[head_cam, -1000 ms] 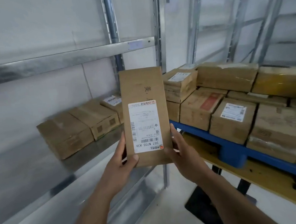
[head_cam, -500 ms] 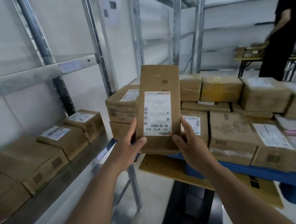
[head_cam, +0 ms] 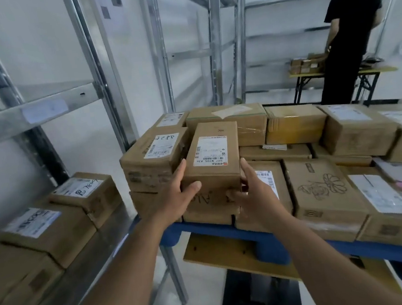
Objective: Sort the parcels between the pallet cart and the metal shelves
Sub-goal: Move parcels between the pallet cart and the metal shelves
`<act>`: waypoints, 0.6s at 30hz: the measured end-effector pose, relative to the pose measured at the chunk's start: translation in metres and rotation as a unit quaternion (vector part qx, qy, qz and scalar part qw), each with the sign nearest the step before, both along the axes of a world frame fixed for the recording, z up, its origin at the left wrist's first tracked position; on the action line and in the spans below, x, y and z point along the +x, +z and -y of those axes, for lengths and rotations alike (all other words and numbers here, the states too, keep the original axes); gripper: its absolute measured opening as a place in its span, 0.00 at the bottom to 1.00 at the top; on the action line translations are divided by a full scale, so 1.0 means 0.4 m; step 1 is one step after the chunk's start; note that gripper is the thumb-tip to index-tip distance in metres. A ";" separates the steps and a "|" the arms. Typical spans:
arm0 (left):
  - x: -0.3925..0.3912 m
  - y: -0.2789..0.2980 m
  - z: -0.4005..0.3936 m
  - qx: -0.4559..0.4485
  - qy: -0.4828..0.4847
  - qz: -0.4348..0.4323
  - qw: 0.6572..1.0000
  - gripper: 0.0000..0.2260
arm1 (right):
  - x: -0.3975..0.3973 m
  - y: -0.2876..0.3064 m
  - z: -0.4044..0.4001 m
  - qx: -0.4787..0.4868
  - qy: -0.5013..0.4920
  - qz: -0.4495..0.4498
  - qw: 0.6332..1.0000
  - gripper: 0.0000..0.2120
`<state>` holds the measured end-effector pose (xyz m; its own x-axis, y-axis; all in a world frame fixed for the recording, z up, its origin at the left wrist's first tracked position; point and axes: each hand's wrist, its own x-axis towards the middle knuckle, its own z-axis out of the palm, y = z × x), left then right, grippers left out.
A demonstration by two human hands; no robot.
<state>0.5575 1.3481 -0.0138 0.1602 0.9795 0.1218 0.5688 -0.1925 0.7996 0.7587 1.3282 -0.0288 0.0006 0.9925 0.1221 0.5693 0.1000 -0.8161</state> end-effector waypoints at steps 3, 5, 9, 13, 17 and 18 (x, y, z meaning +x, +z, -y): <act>-0.020 0.009 -0.034 0.040 0.009 -0.075 0.996 0.31 | -0.011 -0.008 -0.031 0.003 -0.021 -0.001 1.000 0.42; -0.034 0.024 -0.051 0.094 0.031 -0.122 0.988 0.30 | -0.021 -0.010 -0.047 0.005 -0.025 -0.007 1.000 0.42; -0.070 0.049 -0.095 0.191 0.039 -0.232 0.953 0.31 | -0.041 -0.010 -0.073 0.005 -0.027 -0.014 1.000 0.40; -0.102 0.040 -0.137 0.150 0.013 -0.294 0.944 0.31 | -0.060 -0.006 -0.088 -0.006 -0.032 -0.018 0.999 0.38; -0.118 0.034 -0.152 0.178 0.018 -0.287 0.941 0.29 | -0.075 -0.003 -0.102 -0.009 -0.032 -0.014 0.999 0.36; -0.119 0.034 -0.155 0.186 0.020 -0.287 0.940 0.29 | -0.078 -0.004 -0.106 -0.009 -0.033 -0.011 0.999 0.36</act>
